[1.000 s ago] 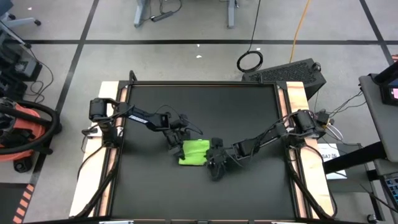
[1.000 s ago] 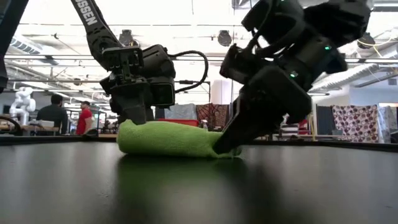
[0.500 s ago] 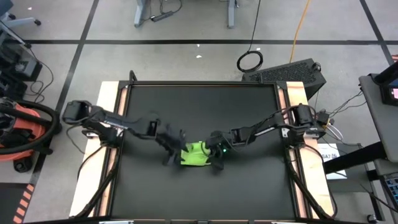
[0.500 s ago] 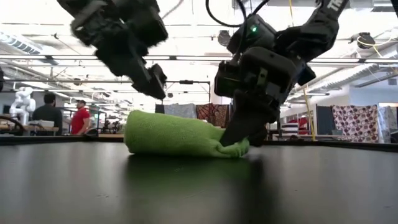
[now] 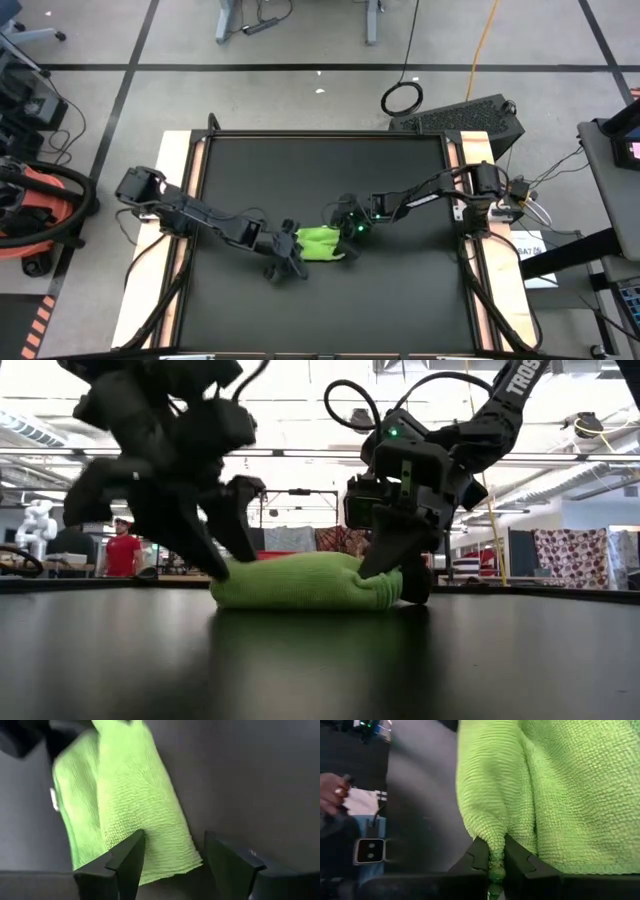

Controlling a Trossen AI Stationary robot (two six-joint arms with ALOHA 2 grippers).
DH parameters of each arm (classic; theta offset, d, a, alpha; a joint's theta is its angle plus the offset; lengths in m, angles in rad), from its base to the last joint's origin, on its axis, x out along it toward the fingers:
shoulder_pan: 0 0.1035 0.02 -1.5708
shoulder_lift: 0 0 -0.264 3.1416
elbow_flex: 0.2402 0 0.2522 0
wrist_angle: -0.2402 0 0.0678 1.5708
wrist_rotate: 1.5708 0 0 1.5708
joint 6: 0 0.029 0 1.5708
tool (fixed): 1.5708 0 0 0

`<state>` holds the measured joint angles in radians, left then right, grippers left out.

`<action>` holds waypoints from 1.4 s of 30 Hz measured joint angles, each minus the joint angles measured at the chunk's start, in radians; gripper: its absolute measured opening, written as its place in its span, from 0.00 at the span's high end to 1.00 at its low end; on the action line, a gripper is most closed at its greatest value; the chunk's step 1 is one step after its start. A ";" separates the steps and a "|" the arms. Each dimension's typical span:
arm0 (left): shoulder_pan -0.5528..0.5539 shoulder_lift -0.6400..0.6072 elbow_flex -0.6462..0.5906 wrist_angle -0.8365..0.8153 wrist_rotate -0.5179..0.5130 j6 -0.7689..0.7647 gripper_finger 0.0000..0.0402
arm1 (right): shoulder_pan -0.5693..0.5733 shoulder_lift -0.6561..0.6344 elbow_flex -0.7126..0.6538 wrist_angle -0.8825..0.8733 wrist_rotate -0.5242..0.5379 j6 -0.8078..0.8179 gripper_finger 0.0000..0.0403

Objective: Roll towel
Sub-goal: Roll the green microfiber cloth

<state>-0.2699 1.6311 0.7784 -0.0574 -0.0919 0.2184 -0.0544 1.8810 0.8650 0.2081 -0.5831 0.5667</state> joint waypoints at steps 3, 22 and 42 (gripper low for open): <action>0.012 0.045 0.000 0.010 -0.009 -0.006 0.47 | -0.005 0.000 0.000 0.005 -0.032 0.016 0.97; 0.178 0.079 0.004 0.029 0.248 -0.210 0.94 | 0.022 -0.202 0.000 -0.140 0.132 -0.244 0.38; 0.438 0.104 0.002 0.010 0.796 -0.367 0.93 | 0.315 -0.157 0.001 -0.122 0.839 -0.630 0.45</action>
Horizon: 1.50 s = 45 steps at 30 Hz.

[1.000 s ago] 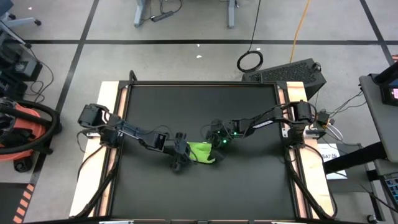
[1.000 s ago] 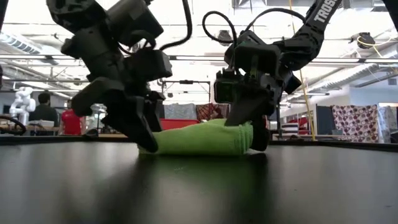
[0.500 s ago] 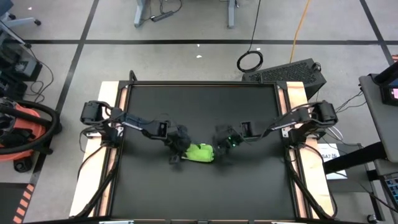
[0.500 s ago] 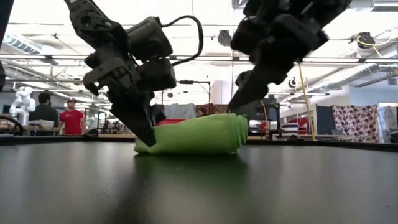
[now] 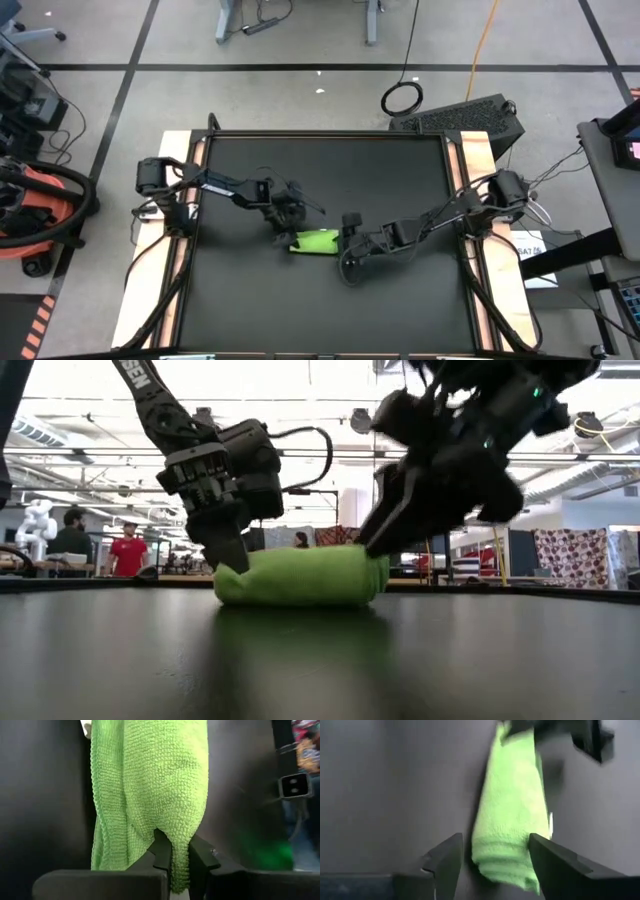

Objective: Roll towel
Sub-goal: Roll the green microfiber cloth

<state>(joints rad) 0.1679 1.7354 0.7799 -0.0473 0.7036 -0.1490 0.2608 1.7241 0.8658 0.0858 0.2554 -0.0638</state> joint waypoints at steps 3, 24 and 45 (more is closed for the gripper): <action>0.013 0.040 0.001 0.005 0.065 -0.050 0.93 | -0.014 0.049 0.000 0.018 -0.014 0.031 0.48; 0.086 -0.108 0.027 -0.041 0.075 -0.050 0.35 | -0.231 0.122 0.002 0.061 -0.568 0.395 0.96; -0.268 -0.168 0.029 -0.008 -0.527 0.262 0.45 | -0.338 0.123 0.000 0.030 -0.781 0.551 0.89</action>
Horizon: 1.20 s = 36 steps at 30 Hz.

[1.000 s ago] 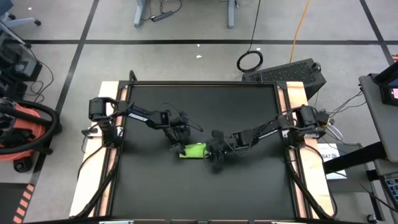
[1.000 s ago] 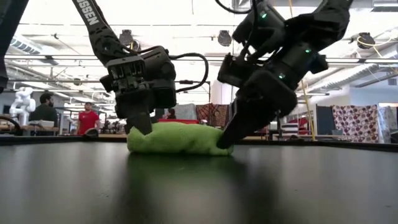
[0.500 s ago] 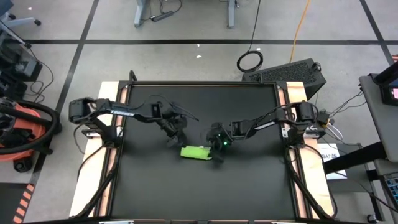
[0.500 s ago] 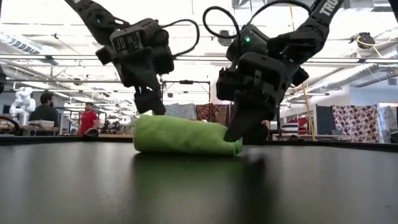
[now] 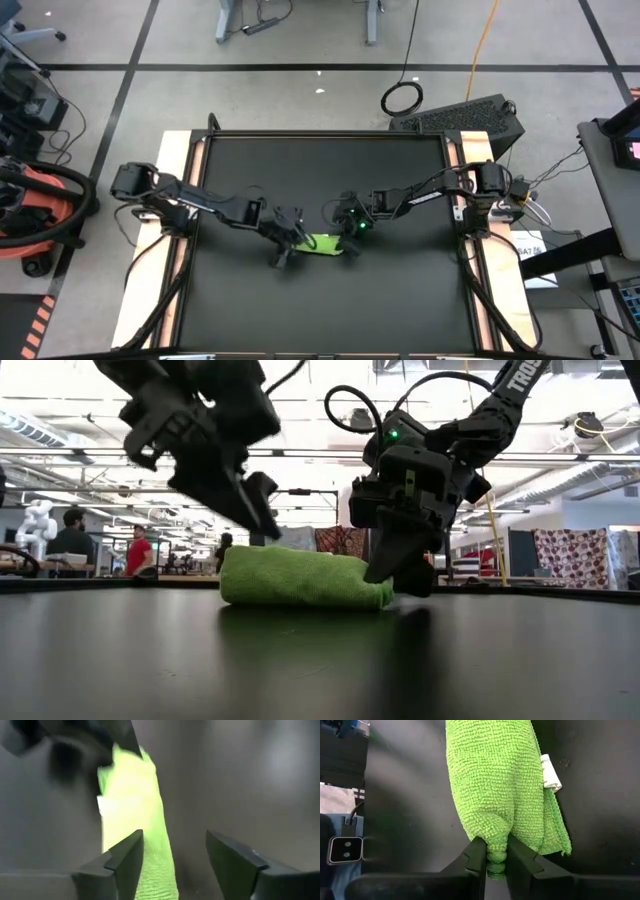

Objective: Roll towel
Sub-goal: Roll the green microfiber cloth, then return to Home Position

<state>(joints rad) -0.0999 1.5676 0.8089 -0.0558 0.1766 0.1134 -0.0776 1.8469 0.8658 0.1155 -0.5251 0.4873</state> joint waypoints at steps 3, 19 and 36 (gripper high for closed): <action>0.012 0.049 0.000 -0.013 0.015 -0.022 0.52 | 0.000 0.000 0.000 -0.001 0.000 0.000 0.89; 0.086 0.189 0.003 0.027 0.238 -0.115 0.68 | 0.000 -0.007 0.000 -0.015 -0.015 -0.015 0.81; 0.117 -0.232 -0.002 -0.120 0.220 -0.153 0.50 | -0.005 -0.447 -0.001 -0.093 0.048 -0.154 0.37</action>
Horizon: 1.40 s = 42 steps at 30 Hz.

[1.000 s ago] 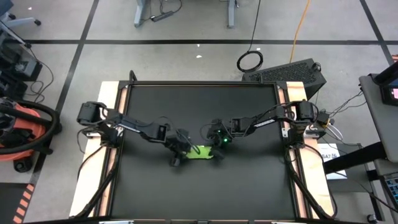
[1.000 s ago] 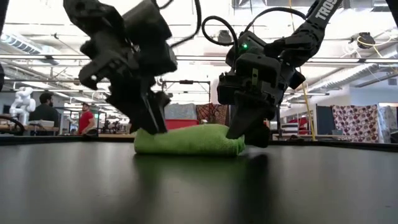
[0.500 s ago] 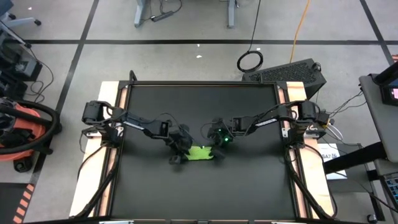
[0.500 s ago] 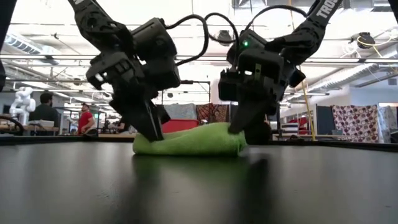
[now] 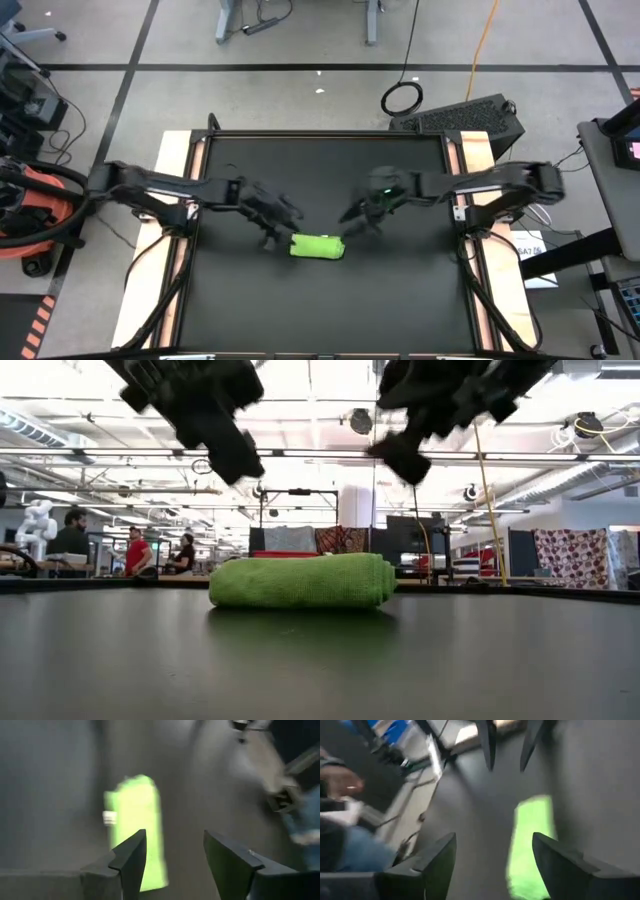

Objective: Roll towel
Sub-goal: Return to Home Position

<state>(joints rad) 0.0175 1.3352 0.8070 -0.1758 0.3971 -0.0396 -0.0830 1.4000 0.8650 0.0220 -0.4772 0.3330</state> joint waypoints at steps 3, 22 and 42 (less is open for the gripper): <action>-0.019 -0.142 -0.029 -0.052 -0.166 0.041 0.51 | 0.000 -0.147 0.001 -0.094 0.143 -0.098 0.37; -0.085 -0.891 -0.672 0.231 -0.612 -0.377 0.55 | 0.000 -1.029 -0.787 0.112 0.463 0.139 0.51; -0.137 -1.035 -0.800 0.242 -0.792 -0.369 0.55 | 0.000 -1.201 -0.850 0.048 0.473 0.227 0.55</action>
<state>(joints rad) -0.1200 0.3006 0.0071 0.0658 -0.3953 -0.4090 -0.0834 0.1989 0.0147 0.0704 -0.0044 0.5602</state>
